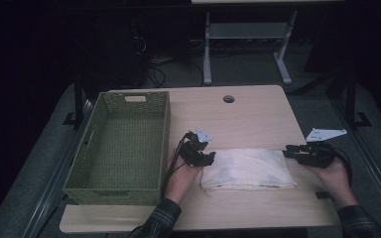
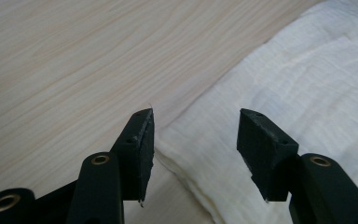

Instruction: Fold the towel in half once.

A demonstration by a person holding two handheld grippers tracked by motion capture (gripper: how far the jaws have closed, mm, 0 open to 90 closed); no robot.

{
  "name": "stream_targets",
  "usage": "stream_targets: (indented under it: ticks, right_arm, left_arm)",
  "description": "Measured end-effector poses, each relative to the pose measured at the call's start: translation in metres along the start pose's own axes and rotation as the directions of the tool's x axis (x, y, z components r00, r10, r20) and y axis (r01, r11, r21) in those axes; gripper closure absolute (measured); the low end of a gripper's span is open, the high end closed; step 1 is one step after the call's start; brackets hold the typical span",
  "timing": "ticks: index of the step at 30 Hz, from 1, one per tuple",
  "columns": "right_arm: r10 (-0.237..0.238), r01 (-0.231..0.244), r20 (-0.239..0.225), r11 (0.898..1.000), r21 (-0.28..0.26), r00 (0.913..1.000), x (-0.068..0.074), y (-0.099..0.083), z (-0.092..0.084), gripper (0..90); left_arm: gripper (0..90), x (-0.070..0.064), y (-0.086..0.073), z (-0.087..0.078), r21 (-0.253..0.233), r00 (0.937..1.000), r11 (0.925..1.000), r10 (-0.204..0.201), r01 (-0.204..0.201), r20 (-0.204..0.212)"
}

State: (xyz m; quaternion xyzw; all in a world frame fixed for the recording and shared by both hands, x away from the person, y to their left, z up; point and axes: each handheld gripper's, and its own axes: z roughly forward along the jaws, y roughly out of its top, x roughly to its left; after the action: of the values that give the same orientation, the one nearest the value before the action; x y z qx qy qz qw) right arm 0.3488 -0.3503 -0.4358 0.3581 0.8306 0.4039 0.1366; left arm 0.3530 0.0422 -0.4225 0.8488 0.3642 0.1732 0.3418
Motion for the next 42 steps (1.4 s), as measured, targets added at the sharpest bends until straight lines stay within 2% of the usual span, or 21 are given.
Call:
stream_targets:
  ticks: [5,8,10,12,15,21,26,31,33,37,38,40,42]
  right_arm:
    - [0.025,-0.025,0.022,1.000,0.016,0.9995,-0.014,0.000,0.010,67.6]
    - [0.049,-0.049,0.017,0.999,0.022,0.9987,-0.023,0.000,0.018,67.7]
    - [0.046,-0.046,0.016,0.998,0.030,0.9988,-0.026,-0.001,0.024,67.9]
    - [0.053,-0.053,0.013,0.998,0.043,0.9985,-0.027,0.000,0.028,68.1]
    - [0.036,-0.037,0.015,0.997,0.068,0.9992,-0.028,-0.002,0.037,69.0]
    - [0.042,-0.043,0.007,0.993,0.109,0.9991,-0.027,-0.007,0.044,71.9]
    - [0.037,-0.035,-0.024,0.995,0.095,0.9990,-0.027,-0.010,0.044,82.4]
    - [0.046,-0.044,-0.026,0.995,0.093,0.9986,-0.027,-0.011,0.044,83.7]
    - [0.036,-0.034,-0.022,0.995,0.090,0.9991,-0.026,-0.011,0.044,83.9]
    - [0.031,-0.029,-0.015,0.995,0.096,0.9994,-0.025,-0.010,0.044,84.7]
    - [0.015,-0.013,-0.012,0.996,0.093,0.9998,-0.025,-0.010,0.044,85.1]
    - [0.014,-0.014,-0.005,0.995,0.100,0.9999,-0.023,-0.009,0.044,85.8]
    - [0.008,-0.008,0.001,0.994,0.105,1.0000,-0.022,-0.009,0.044,86.5]
  left_arm:
    - [45.8,0.006,0.001,0.008,0.017,0.9999,0.9998,-0.007,0.008,-0.010]
    - [45.8,0.011,0.002,0.012,0.018,0.9997,0.9997,-0.014,0.014,-0.021]
    - [45.8,0.013,0.003,0.014,0.019,0.9994,0.9997,-0.015,0.016,-0.031]
    - [45.8,0.015,0.003,0.016,0.020,0.9992,0.9996,-0.018,0.018,-0.036]
    - [45.9,0.018,0.004,0.019,0.021,0.9989,0.9996,-0.016,0.017,-0.045]
    - [46.1,0.022,0.005,0.023,0.025,0.9984,0.9995,-0.018,0.019,-0.053]
    - [47.0,0.025,0.004,0.026,0.037,0.9985,0.9992,-0.016,0.018,-0.053]
    - [48.6,0.026,0.001,0.035,0.062,0.9989,0.9977,-0.024,0.027,-0.039]
    - [49.3,0.026,0.000,0.038,0.079,0.9992,0.9964,-0.028,0.030,-0.030]
    - [57.5,0.025,-0.002,0.044,0.113,0.9995,0.9933,-0.024,0.026,-0.018]
    - [62.5,0.024,-0.003,0.045,0.123,0.9997,0.9922,-0.021,0.022,-0.014]
    - [71.9,0.023,-0.003,0.047,0.136,0.9999,0.9906,-0.010,0.010,-0.001]
    - [80.4,0.020,-0.003,0.047,0.141,0.9999,0.9899,0.011,-0.010,-0.008]
